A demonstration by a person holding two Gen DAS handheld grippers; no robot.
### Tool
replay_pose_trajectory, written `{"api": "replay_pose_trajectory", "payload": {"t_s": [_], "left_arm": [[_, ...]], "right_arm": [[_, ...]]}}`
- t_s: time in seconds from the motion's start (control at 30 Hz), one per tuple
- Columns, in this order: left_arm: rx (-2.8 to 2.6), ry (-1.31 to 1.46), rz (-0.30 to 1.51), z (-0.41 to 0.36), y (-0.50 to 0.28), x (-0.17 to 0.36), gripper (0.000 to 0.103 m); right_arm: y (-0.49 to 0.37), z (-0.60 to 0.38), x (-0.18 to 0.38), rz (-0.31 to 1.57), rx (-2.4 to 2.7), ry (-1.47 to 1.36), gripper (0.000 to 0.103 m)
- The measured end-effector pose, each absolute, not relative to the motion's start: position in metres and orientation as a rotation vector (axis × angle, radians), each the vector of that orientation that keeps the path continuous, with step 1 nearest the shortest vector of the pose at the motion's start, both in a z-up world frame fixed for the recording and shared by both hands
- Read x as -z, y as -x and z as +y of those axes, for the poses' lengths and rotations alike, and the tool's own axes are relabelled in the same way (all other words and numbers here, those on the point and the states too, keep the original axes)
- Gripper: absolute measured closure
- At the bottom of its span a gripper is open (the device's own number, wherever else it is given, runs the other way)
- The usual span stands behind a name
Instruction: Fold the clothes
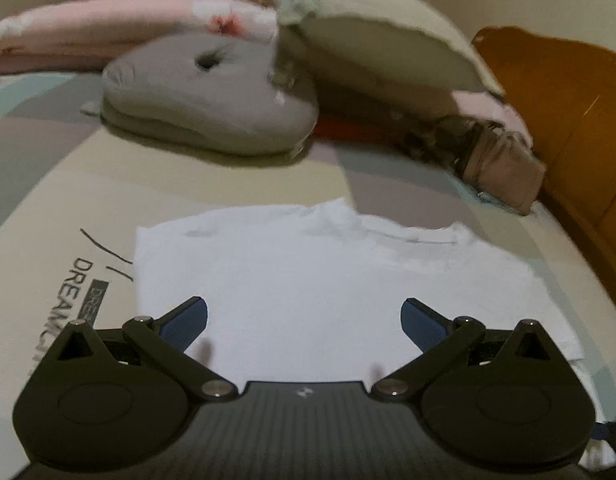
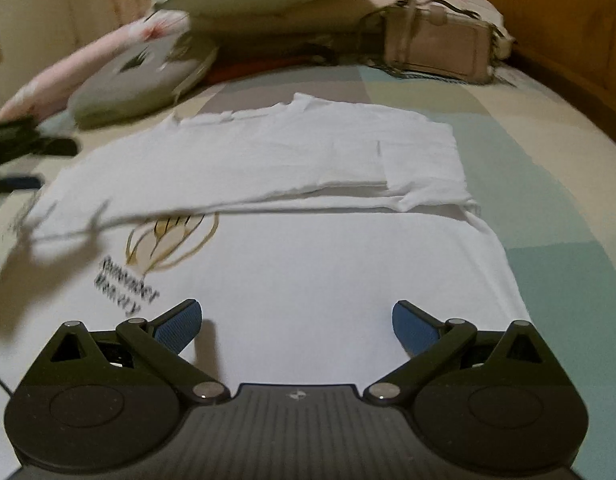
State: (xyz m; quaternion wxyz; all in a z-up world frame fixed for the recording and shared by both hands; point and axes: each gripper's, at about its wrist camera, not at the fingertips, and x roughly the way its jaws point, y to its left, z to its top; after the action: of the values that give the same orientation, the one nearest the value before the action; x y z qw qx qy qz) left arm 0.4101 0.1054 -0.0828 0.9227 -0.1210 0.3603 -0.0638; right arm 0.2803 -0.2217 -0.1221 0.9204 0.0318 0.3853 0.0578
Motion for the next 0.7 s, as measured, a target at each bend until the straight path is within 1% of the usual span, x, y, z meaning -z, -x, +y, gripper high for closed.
{"api": "replay_pose_trajectory", "payload": {"t_s": [0.1, 0.23, 0.43, 0.63, 0.7], "left_arm": [[0.098, 0.263, 0.798, 0.117, -0.428, 0.1, 0.001], [0.016, 0.2, 0.809, 0.124, -0.429, 0.1, 0.001], [0.112, 0.185, 0.796, 0.119, -0.411, 0.08, 0.001], [0.116, 0.13, 0.915, 0.113, -0.402, 0.098, 0.001], [0.097, 0.129, 0.918, 0.118, -0.396, 0.09, 0.001]], "right_arm": [[-0.278, -0.219, 0.122, 0.796, -0.121, -0.043, 0.0], [-0.277, -0.22, 0.12, 0.806, -0.12, -0.04, 0.0], [-0.276, -0.223, 0.119, 0.815, -0.127, -0.051, 0.0], [-0.276, -0.227, 0.117, 0.822, -0.136, -0.088, 0.0], [-0.276, -0.23, 0.117, 0.824, -0.14, -0.108, 0.0]]}}
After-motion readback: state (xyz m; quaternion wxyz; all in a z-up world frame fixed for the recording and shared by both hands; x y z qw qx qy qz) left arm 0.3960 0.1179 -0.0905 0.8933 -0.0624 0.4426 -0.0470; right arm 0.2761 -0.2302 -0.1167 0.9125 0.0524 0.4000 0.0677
